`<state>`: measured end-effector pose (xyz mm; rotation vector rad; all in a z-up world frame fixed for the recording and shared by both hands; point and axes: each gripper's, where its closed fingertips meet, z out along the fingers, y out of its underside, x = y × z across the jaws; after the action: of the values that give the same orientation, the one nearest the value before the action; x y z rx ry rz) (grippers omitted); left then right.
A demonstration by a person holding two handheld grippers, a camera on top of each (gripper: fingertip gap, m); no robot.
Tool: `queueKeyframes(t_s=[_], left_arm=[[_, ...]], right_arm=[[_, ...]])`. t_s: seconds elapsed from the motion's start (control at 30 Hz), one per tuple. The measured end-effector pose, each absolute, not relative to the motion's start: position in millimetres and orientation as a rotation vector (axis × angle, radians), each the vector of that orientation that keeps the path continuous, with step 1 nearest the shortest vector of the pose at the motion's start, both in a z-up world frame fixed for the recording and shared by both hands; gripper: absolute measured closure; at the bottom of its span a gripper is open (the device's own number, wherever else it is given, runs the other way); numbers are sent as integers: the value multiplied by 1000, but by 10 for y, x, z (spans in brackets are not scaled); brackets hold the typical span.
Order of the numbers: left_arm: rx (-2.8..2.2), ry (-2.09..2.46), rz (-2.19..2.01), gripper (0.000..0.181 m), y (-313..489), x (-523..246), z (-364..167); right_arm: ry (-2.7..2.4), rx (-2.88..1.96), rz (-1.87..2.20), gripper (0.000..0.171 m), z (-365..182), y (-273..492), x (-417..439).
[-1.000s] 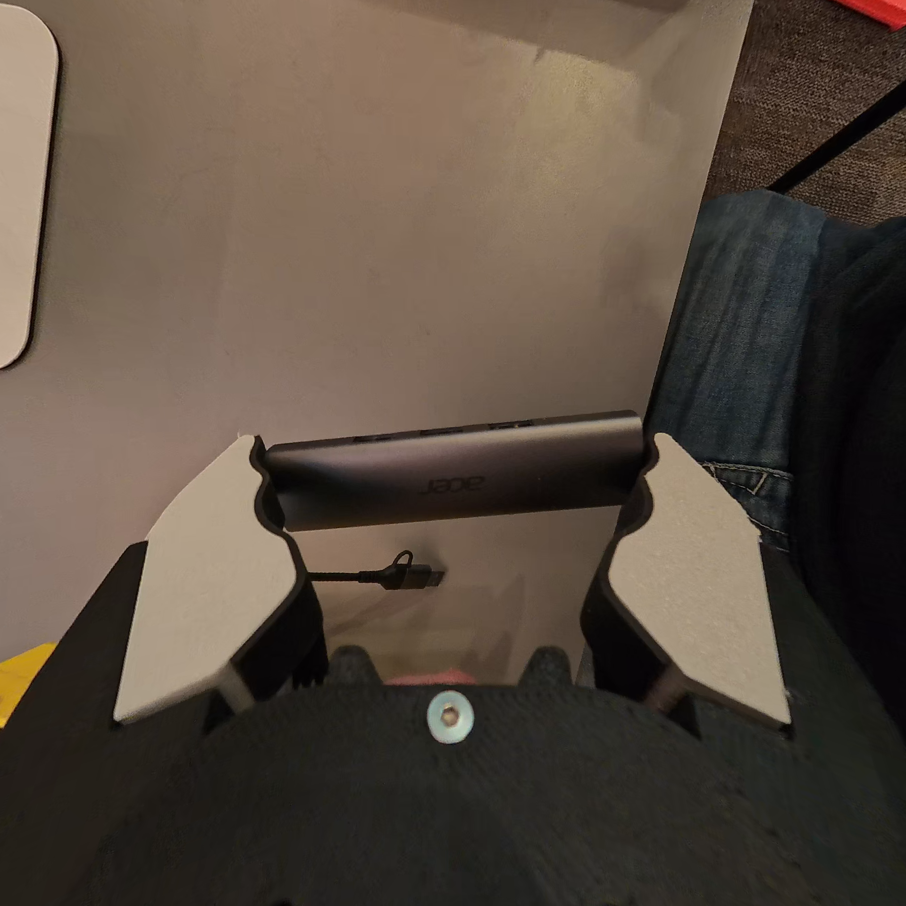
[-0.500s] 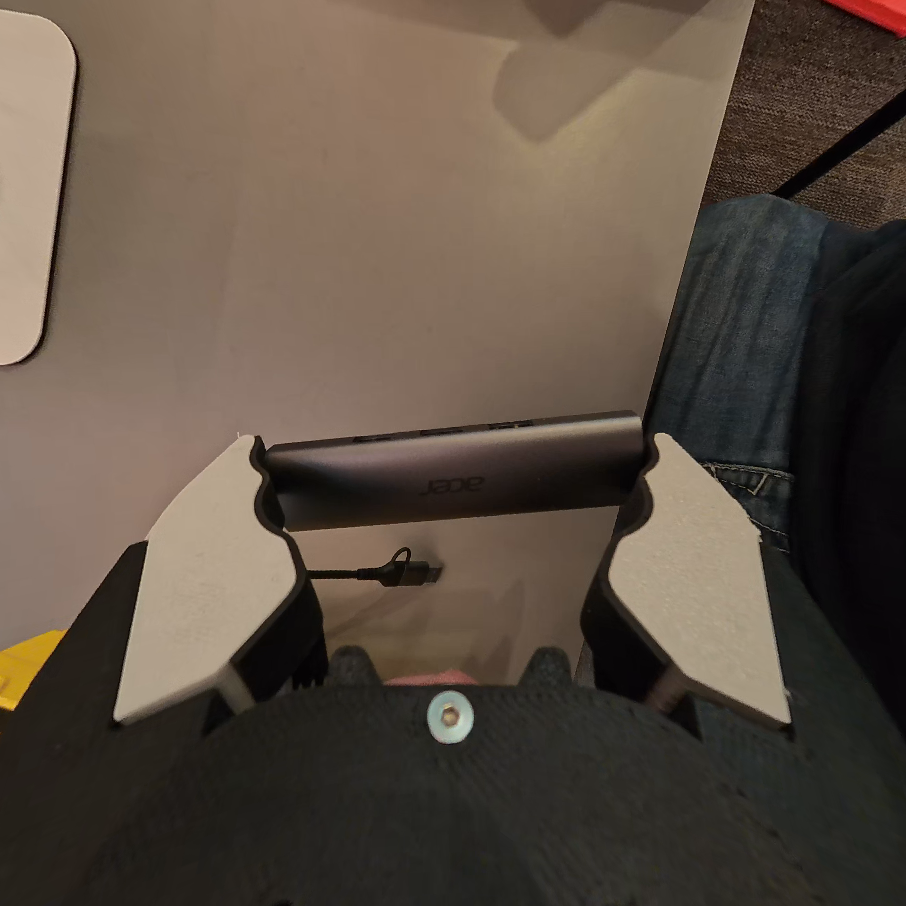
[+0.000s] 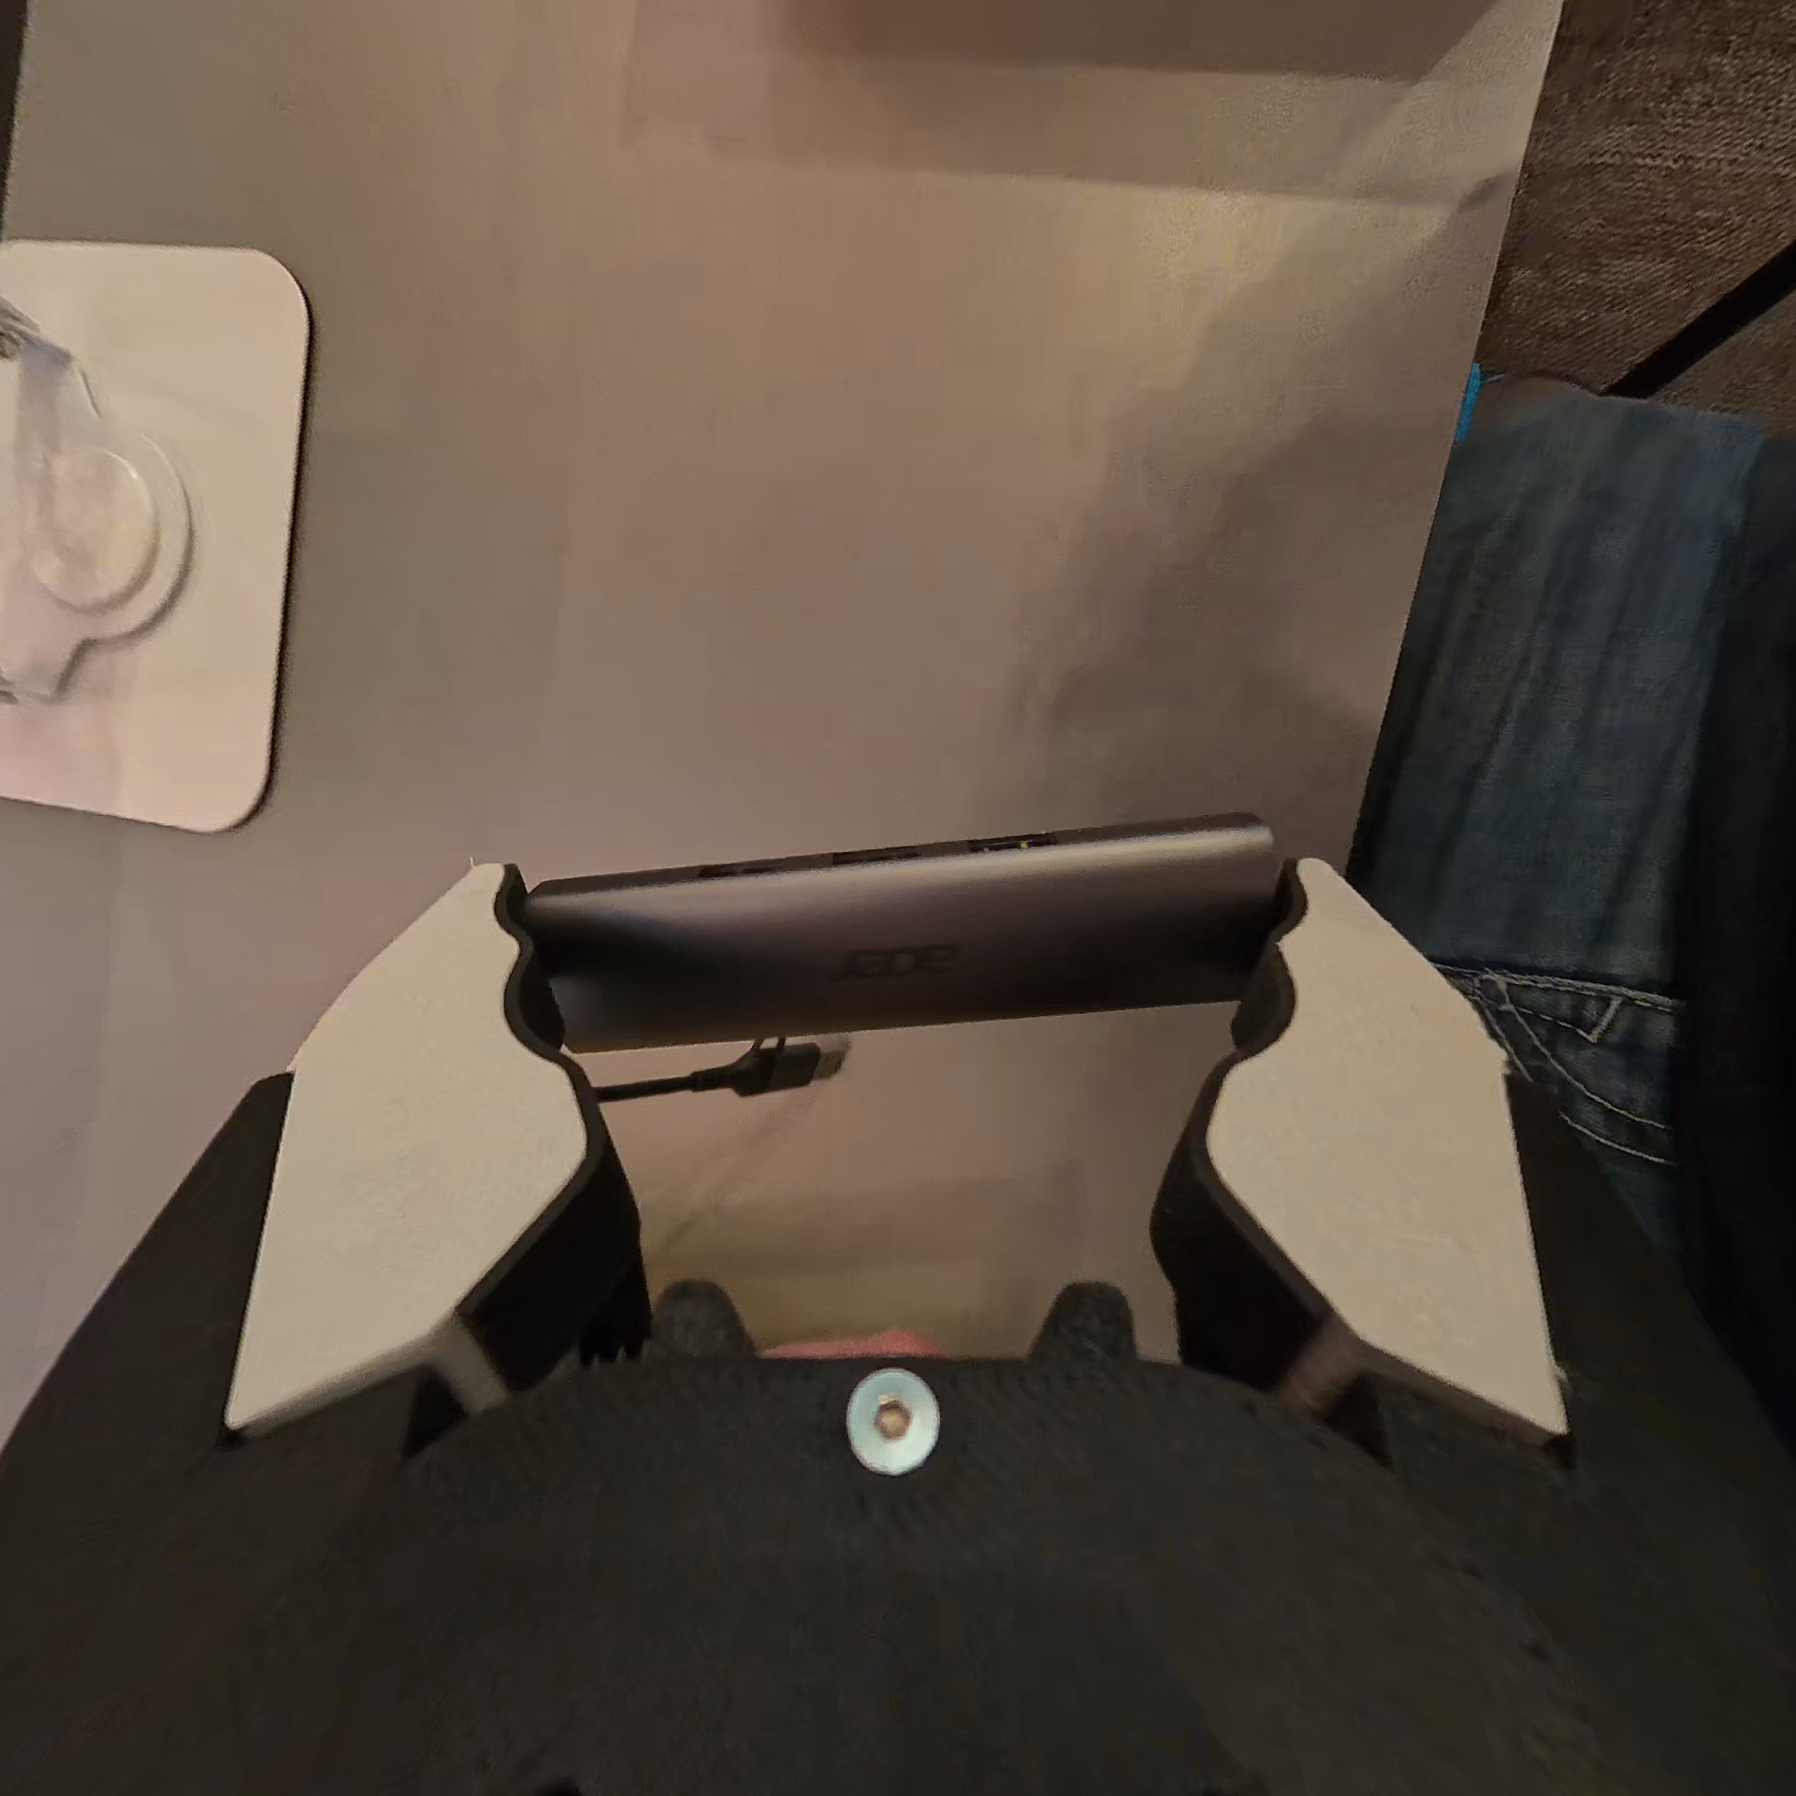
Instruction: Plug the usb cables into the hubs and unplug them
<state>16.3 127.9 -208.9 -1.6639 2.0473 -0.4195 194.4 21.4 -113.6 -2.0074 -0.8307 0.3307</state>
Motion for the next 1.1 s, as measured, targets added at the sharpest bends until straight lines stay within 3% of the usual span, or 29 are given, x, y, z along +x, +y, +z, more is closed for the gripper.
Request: queueKeyframes(t_s=[0.13,0.27,0.4,0.53,0.8,0.97,1.1], left_arm=[[-1589,2052,-374,47,1257,371,-2043],[-1466,2044,-243,47,1250,552,-1993],[-1313,2036,-109,47,1210,688,-1954],[-1185,1968,-43,47,1224,819,-1852],[-1076,1762,-190,66,1057,823,-1211],[-1168,1745,-186,74,1226,652,-1392],[-1241,1743,-210,75,1281,579,-1559]], right_arm=[[-855,-1955,761,126,-1363,688,849],[-694,-2003,1109,124,-1675,1084,437],[-688,-1970,1232,148,-1747,1110,314],[-659,-1922,1221,152,-1678,1106,420],[-736,-1902,632,157,-919,917,1735],[-797,-1985,91,157,-389,602,3071],[-874,-2175,-199,157,-411,277,3826]])
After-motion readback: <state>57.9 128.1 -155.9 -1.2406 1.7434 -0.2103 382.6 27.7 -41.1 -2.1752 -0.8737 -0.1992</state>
